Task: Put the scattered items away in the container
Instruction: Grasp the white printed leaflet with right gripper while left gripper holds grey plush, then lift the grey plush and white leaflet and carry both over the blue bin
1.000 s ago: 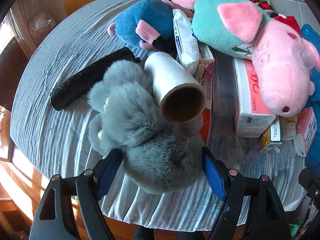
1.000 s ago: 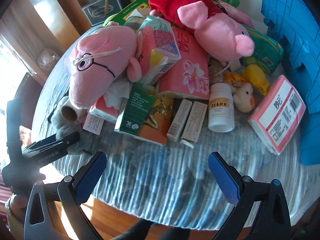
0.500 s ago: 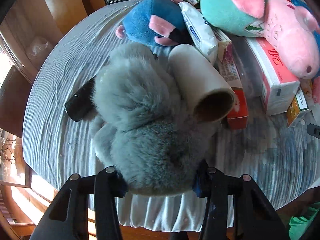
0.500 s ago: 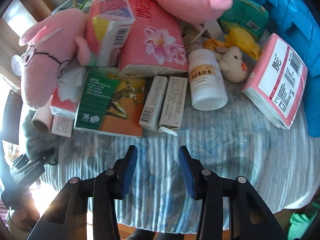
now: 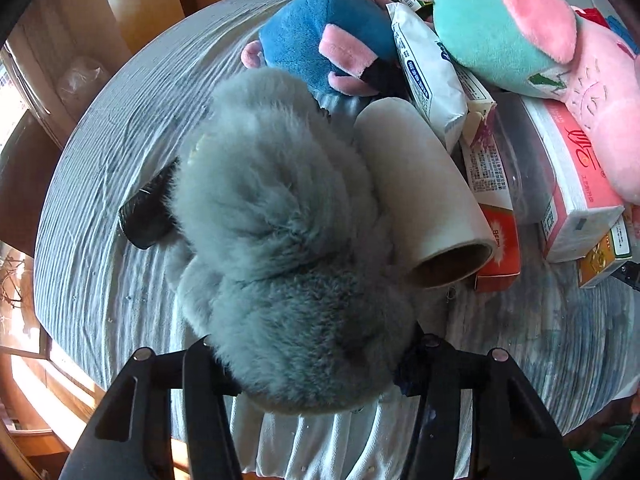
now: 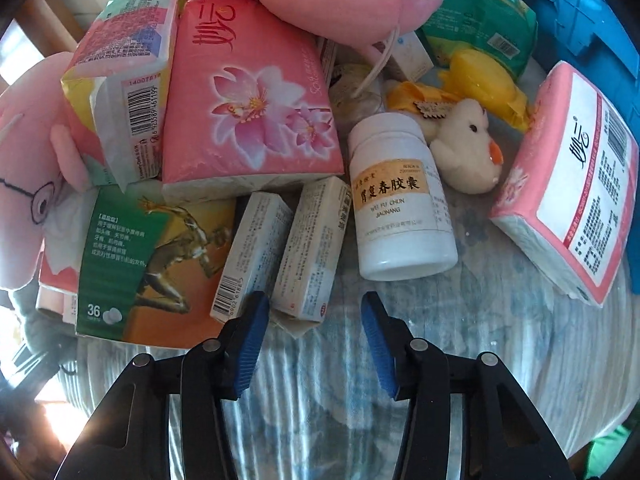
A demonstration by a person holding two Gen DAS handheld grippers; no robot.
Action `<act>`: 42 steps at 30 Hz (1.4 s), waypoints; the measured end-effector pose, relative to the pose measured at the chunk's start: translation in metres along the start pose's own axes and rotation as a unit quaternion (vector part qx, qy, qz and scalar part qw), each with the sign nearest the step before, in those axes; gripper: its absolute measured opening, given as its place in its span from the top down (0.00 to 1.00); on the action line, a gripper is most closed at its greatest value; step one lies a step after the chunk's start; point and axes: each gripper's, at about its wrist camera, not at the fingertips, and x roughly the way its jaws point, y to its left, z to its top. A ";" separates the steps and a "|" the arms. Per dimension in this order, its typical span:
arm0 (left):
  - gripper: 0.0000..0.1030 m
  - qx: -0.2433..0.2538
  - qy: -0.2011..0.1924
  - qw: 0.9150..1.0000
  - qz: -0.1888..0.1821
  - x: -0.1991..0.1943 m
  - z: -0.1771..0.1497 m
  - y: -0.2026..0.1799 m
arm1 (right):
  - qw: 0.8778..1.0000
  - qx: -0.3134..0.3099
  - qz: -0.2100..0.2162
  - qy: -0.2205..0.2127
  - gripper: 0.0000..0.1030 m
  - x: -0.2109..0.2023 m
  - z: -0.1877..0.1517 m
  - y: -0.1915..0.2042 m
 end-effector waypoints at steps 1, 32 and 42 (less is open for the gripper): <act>0.50 -0.001 0.004 1.000 0.000 -0.001 0.001 0.000 | 1.000 0.003 0.000 0.000 0.53 0.000 0.000 0.000; 0.54 -0.010 0.002 1.000 -0.001 -0.004 0.016 -0.007 | 0.995 -0.087 -0.053 0.003 0.73 0.046 0.011 0.033; 0.57 0.004 -0.059 0.998 -0.014 -0.062 0.004 0.001 | 0.995 -0.099 -0.013 0.004 0.74 0.032 -0.008 0.036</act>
